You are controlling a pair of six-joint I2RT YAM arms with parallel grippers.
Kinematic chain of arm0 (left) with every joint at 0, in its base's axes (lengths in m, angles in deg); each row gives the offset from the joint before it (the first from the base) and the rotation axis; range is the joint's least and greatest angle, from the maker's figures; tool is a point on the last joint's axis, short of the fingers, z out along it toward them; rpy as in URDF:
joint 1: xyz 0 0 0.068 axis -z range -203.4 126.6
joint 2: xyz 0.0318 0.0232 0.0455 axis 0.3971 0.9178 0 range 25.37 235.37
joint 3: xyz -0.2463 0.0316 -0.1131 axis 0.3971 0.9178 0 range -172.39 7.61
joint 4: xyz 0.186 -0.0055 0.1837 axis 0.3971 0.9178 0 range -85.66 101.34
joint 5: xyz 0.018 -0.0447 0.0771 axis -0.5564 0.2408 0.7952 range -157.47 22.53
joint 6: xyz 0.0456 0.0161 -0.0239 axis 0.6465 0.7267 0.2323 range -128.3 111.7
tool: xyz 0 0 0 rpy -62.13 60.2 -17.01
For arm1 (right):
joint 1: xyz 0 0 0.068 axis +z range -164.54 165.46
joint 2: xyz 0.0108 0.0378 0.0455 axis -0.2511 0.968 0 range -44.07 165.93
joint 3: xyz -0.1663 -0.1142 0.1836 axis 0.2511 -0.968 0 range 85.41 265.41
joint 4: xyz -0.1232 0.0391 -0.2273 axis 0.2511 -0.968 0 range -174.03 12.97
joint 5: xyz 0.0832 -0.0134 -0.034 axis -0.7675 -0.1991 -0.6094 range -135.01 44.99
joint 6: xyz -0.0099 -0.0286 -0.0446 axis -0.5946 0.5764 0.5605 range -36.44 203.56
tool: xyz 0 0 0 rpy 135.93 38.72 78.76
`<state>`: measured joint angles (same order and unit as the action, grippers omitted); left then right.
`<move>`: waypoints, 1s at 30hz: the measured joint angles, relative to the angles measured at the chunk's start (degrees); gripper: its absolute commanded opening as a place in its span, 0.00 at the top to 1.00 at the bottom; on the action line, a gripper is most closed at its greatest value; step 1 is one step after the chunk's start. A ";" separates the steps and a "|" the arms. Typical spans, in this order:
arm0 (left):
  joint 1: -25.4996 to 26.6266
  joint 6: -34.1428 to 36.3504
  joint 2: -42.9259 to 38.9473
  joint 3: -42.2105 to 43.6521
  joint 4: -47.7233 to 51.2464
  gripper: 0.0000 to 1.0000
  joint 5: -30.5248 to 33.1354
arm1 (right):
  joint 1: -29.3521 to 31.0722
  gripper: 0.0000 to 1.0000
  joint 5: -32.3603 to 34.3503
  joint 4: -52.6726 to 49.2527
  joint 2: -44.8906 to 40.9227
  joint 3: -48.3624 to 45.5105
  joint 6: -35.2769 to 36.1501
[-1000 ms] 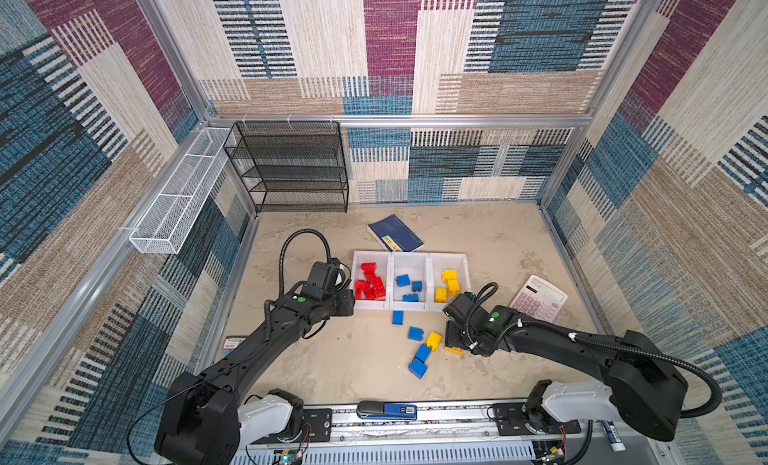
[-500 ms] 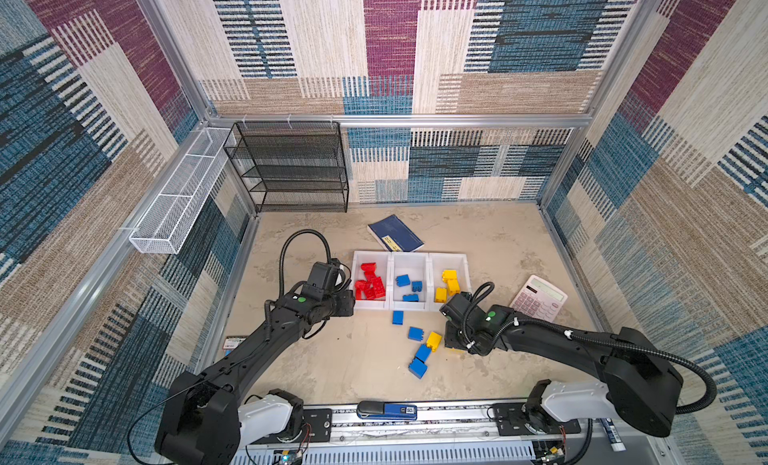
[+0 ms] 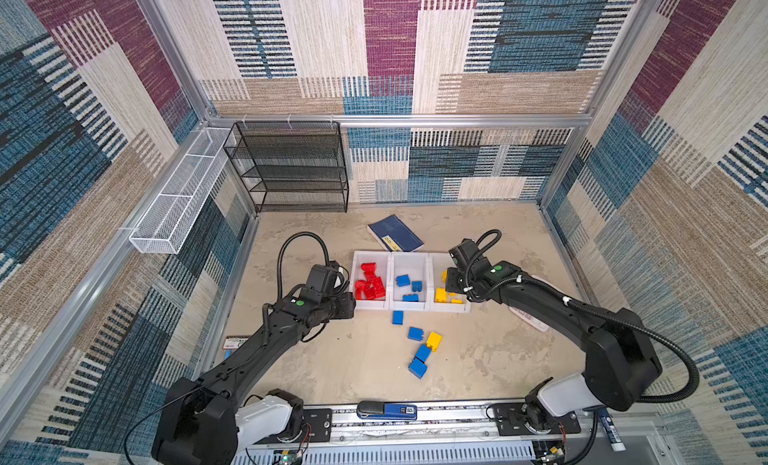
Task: Sort the legos into containers by color
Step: 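Carry the yellow brick into the far compartment and release it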
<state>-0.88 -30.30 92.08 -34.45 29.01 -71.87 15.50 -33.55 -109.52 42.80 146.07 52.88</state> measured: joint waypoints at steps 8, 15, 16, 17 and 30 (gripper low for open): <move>0.00 -0.79 -1.51 1.40 0.04 0.43 -0.92 | -0.39 0.24 -1.92 1.68 1.68 2.10 2.67; 0.00 -0.83 -1.05 1.40 0.02 0.43 -1.75 | -0.39 0.23 -1.86 1.75 -1.75 -0.68 2.38; 0.00 -0.83 -1.05 1.40 0.02 0.43 -1.77 | -0.39 0.23 -1.86 1.75 -2.01 -1.07 2.23; 0.00 -0.83 -1.05 1.40 0.02 0.43 -1.77 | -0.39 0.23 -1.86 1.70 -2.29 -1.44 2.21; 0.11 -0.96 -1.03 1.40 0.02 0.43 -2.05 | -0.39 0.23 -2.08 1.79 -2.97 -2.84 1.99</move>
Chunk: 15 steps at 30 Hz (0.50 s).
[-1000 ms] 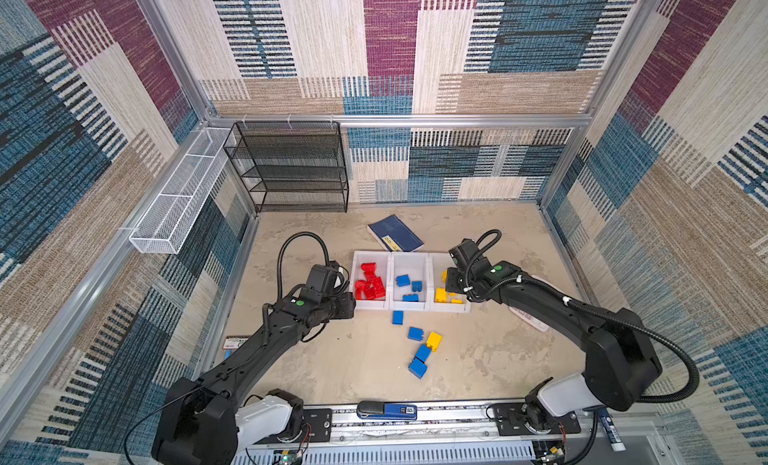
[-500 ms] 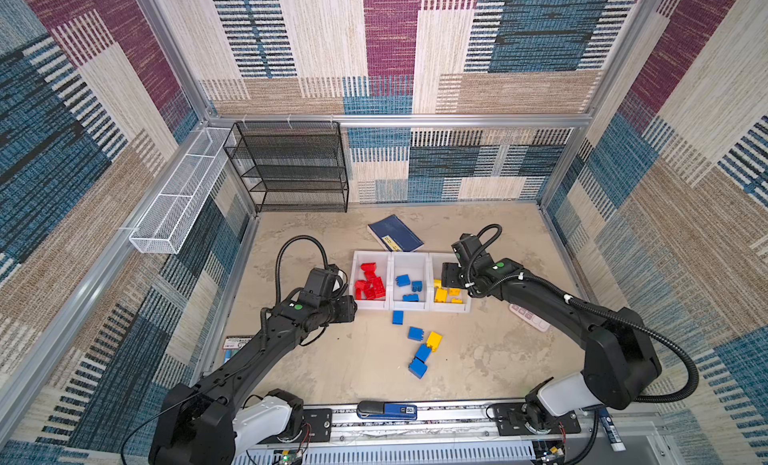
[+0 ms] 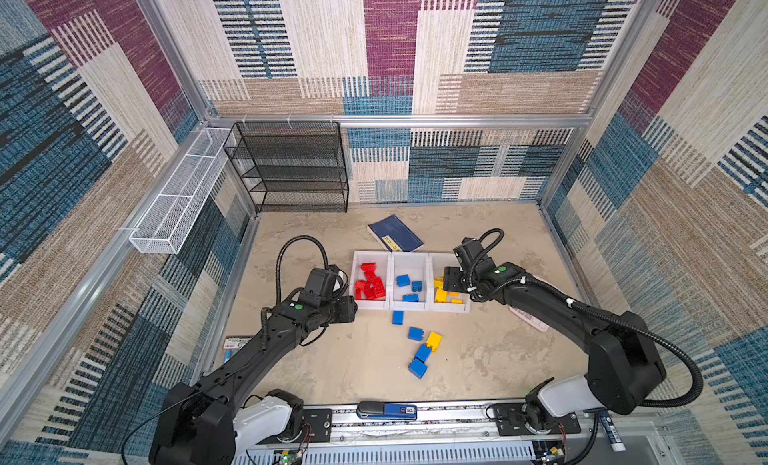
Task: Sort the legos into containers by color
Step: 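Carry the yellow brick into the far compartment and release it, then lower the left gripper onto a blue brick beside the bin front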
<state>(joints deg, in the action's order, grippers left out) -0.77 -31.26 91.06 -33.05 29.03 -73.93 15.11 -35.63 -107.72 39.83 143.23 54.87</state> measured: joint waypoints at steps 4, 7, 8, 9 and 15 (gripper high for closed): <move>0.66 0.00 0.15 -0.02 0.00 0.43 -0.20 | 0.00 0.24 -0.04 0.04 -0.96 -0.76 -0.24; 1.88 0.00 0.94 -0.15 -0.04 0.43 -0.37 | 0.00 0.23 -0.39 0.24 -1.88 -1.77 -0.70; 2.40 0.00 1.33 -0.33 -0.04 0.43 -0.37 | 0.00 0.23 -0.39 0.26 -2.16 -2.08 -0.87; 3.08 0.00 1.79 -0.61 -0.07 0.43 -0.33 | 0.00 0.23 -0.39 0.35 -2.51 -2.47 -0.92; 9.03 0.00 6.38 -3.39 -1.03 0.43 0.17 | 0.00 0.23 -0.42 0.39 -4.00 -4.28 -1.97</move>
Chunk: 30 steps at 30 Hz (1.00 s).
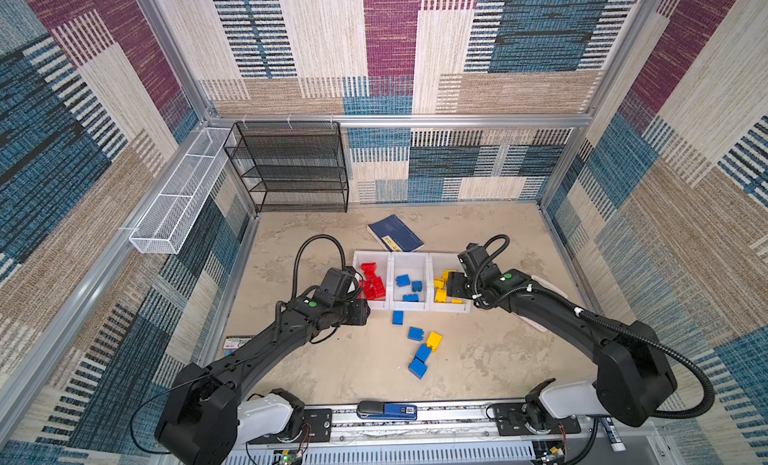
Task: Sort the legos into containers by color
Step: 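Lower the left gripper onto a blue brick beside the bin front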
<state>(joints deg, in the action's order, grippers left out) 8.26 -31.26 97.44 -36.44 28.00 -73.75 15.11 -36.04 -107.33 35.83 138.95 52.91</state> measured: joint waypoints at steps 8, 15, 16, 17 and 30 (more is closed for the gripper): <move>9.81 -0.57 9.38 -5.64 -0.52 0.43 3.21 | 0.00 0.23 -0.04 0.00 -1.60 -1.49 -0.81; 14.62 -2.49 16.44 -8.52 -0.92 0.41 7.93 | -0.04 0.23 -0.04 -0.04 -3.30 -3.08 -1.49; 15.10 -2.80 17.20 -8.79 -1.11 0.41 8.76 | -0.04 0.23 -0.07 -0.07 -3.63 -3.34 -1.73; 15.58 -3.23 17.97 -9.09 -1.36 0.41 9.40 | -0.04 0.23 -0.07 -0.17 -3.93 -3.58 -1.97; 17.86 -6.84 23.80 -11.17 -4.98 0.41 13.94 | -0.04 0.22 -0.48 -0.63 -6.95 -6.45 -3.15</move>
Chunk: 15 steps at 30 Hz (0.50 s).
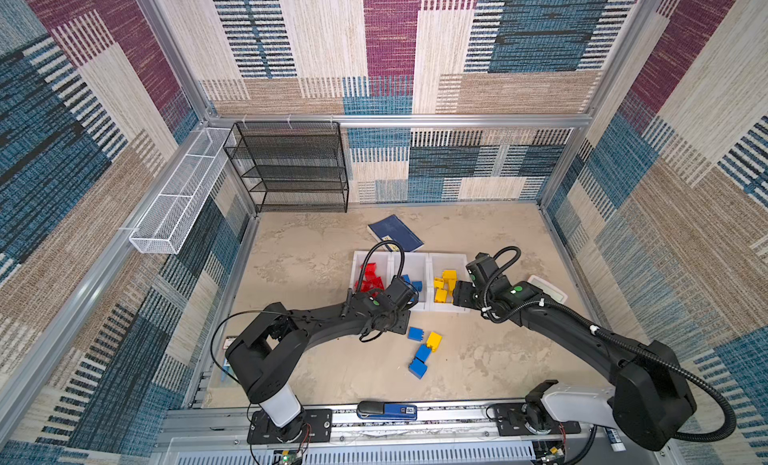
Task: Sort the legos into containers by color
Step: 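Lower the left gripper onto a blue brick beside the bin front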
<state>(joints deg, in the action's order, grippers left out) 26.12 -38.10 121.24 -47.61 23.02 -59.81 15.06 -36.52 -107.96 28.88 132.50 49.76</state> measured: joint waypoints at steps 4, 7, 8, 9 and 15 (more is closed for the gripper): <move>0.11 -0.22 1.27 -0.48 -0.24 0.45 0.15 | 0.00 0.22 -0.52 0.02 -0.50 -0.46 -0.20; 0.15 -0.20 2.05 -1.03 -0.42 0.50 0.31 | 0.00 0.22 -0.52 0.00 -0.66 -0.72 -0.20; 0.22 -0.20 2.34 -1.20 -0.44 0.51 0.35 | 0.00 0.22 -0.52 -0.02 -0.68 -0.76 -0.20; 0.26 -0.20 2.49 -1.25 -0.44 0.52 0.37 | 0.00 0.23 -0.55 -0.02 -0.76 -0.79 -0.20; 0.37 -0.15 2.91 -1.25 -0.42 0.56 0.33 | 0.00 0.22 -0.57 0.04 -0.98 -1.46 -0.22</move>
<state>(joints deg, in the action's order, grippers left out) 26.49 -38.25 124.15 -48.86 22.61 -59.48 15.06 -37.09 -107.92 27.89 131.04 49.54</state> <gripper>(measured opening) 0.456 0.776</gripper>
